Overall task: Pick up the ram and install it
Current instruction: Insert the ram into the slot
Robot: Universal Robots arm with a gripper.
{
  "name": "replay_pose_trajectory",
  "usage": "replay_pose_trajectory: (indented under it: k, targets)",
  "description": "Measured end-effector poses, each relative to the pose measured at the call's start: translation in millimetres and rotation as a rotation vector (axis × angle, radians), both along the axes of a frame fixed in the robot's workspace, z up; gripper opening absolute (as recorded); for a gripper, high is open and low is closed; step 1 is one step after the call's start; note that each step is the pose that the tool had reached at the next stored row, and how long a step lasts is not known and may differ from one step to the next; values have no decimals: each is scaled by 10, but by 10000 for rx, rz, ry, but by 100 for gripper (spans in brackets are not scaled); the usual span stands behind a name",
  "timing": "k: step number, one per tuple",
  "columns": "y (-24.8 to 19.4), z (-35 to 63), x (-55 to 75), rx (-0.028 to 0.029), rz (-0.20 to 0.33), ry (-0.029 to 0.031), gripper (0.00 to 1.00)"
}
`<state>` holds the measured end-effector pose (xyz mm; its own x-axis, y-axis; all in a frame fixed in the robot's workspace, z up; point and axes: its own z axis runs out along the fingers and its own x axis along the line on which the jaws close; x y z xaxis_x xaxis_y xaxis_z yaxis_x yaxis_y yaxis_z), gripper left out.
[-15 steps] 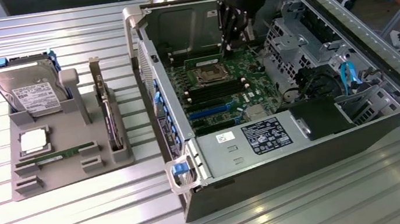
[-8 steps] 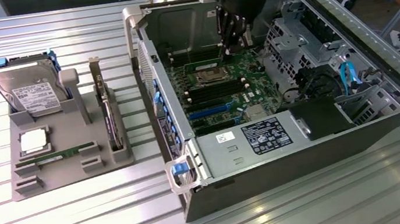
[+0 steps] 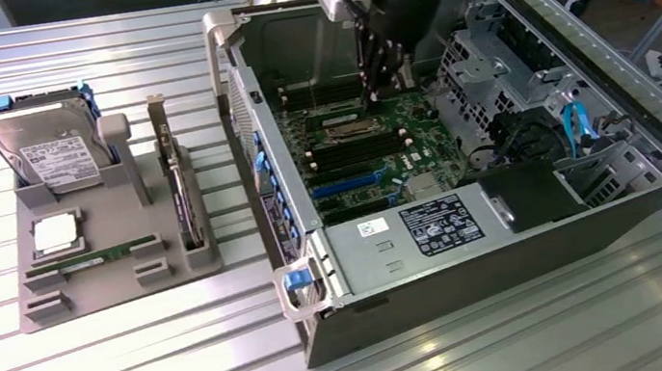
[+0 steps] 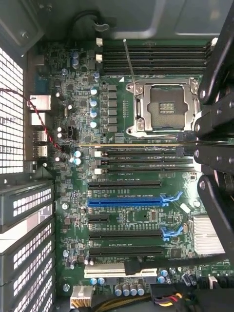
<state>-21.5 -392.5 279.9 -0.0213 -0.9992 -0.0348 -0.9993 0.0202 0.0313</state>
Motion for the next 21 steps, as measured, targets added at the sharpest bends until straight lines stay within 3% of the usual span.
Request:
replay_pose_trajectory:
  k: [8,15,21]
  targets:
    - [0,-137,0,0,0,0,12]
    - [0,-140,133,-1,0,0,12]
    - [-11,-140,148,0,0,0,12]
